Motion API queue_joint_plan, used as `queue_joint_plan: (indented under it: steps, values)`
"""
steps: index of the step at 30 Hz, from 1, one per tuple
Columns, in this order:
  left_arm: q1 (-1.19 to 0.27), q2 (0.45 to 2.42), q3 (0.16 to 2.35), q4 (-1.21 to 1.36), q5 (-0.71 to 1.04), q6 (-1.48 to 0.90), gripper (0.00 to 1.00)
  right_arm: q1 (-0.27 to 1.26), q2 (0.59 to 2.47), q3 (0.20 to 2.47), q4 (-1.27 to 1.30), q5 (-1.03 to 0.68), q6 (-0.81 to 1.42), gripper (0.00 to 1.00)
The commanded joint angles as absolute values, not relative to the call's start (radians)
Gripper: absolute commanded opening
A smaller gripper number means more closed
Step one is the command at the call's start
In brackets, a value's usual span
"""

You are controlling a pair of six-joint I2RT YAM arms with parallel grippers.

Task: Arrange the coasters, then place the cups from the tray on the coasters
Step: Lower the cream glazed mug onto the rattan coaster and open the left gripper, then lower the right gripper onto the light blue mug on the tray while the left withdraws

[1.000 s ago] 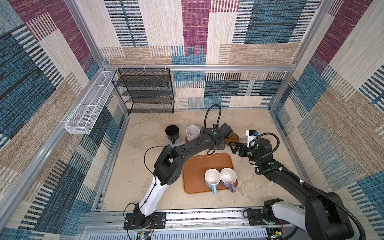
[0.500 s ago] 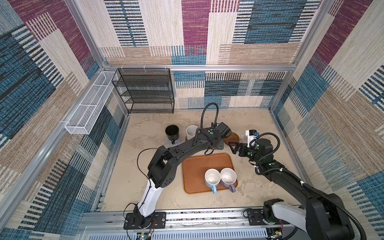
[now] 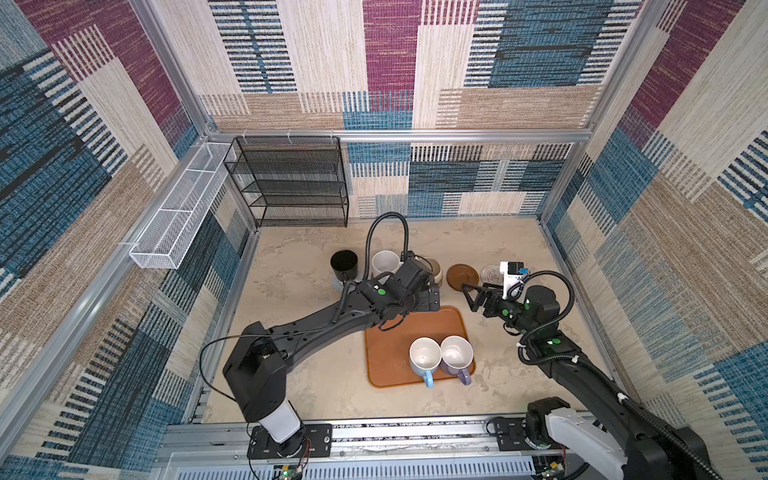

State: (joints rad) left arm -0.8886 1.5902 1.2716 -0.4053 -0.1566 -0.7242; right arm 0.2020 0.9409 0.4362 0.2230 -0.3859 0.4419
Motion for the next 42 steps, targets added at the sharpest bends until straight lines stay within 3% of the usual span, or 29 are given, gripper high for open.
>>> queue_joint_plan:
  steps: [1,10,18,27,33,42]
  values:
    - [-0.881,1.513,1.174,-0.263,-0.134,-0.698,0.98,0.233,0.938,0.463,0.172,-0.405,0.473,1.0]
    - [-0.877,1.309,0.997,-0.277,-0.171,-0.68,0.98,0.501,0.944,0.628,-0.208,-0.107,0.461,1.0]
    - [-0.855,1.136,0.82,-0.164,-0.023,-0.686,0.98,0.678,0.943,0.728,-0.435,-0.024,0.47,0.95]
    - [-0.833,1.094,0.765,-0.128,0.08,-0.698,0.98,0.964,0.983,0.811,-0.646,0.126,0.619,0.86]
    - [-0.824,1.067,0.749,-0.163,0.08,-0.715,0.97,1.141,1.046,0.811,-0.715,0.19,0.741,0.8]
    - [-0.776,1.056,0.724,-0.138,0.124,-0.731,0.96,1.247,1.097,0.752,-0.626,0.193,0.811,0.69]
